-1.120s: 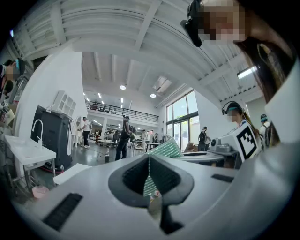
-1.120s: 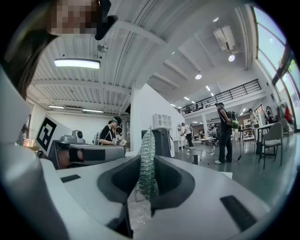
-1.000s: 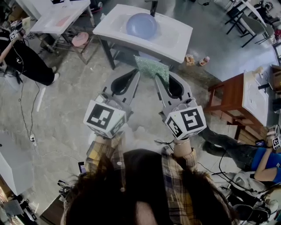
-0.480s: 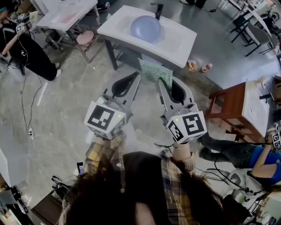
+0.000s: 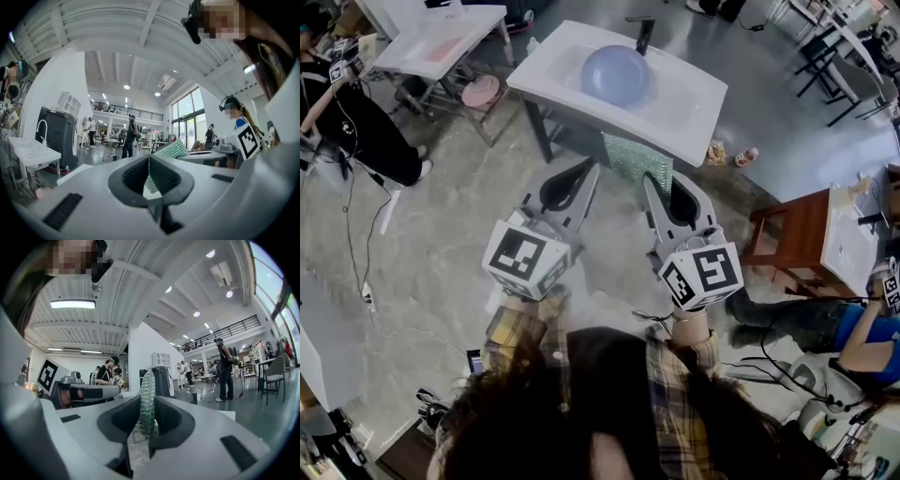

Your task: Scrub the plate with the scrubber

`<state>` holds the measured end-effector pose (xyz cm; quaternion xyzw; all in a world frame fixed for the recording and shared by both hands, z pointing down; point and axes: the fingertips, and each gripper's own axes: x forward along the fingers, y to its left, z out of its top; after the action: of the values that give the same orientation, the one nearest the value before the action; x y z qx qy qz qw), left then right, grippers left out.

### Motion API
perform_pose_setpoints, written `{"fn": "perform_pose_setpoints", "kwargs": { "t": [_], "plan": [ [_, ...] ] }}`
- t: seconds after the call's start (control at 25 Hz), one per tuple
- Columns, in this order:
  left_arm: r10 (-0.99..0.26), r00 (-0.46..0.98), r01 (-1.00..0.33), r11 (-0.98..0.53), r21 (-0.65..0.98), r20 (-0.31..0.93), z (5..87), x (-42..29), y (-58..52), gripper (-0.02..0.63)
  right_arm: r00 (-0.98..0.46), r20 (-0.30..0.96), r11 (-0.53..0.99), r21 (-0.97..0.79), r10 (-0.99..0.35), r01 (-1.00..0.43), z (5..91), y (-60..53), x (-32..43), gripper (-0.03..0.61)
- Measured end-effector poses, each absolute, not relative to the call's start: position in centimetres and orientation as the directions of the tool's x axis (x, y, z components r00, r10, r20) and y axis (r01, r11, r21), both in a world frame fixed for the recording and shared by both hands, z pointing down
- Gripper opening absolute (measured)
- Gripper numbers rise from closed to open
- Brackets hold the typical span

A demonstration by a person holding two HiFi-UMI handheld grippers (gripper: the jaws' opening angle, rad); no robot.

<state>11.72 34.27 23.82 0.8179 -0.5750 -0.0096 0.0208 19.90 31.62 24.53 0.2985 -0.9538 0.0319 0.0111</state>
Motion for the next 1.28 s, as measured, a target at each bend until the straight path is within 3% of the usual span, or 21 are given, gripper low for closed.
{"fn": "perform_pose_setpoints", "kwargs": {
  "t": [0.24, 0.84, 1.28],
  "plan": [
    [-0.933, 0.36, -0.932, -0.36, 0.035, -0.001, 20.7, 8.4, 27.5, 0.017, -0.81, 0.041, 0.809, -0.052, -0.585, -0.586, 22.0, 25.2, 16.8, 0.094],
    [-0.907, 0.42, -0.907, -0.42, 0.029, 0.007, 22.8, -3.5, 18.8, 0.018, -0.758, 0.059, 0.757, -0.052, -0.649, -0.652, 24.3, 16.4, 5.5, 0.094],
    [-0.9, 0.433, -0.9, -0.428, 0.087, 0.046, 25.3, -6.9, 16.6, 0.017, -0.718, 0.1, 0.714, -0.073, -0.689, -0.696, 25.8, 14.0, 3.6, 0.094]
  ]
}}
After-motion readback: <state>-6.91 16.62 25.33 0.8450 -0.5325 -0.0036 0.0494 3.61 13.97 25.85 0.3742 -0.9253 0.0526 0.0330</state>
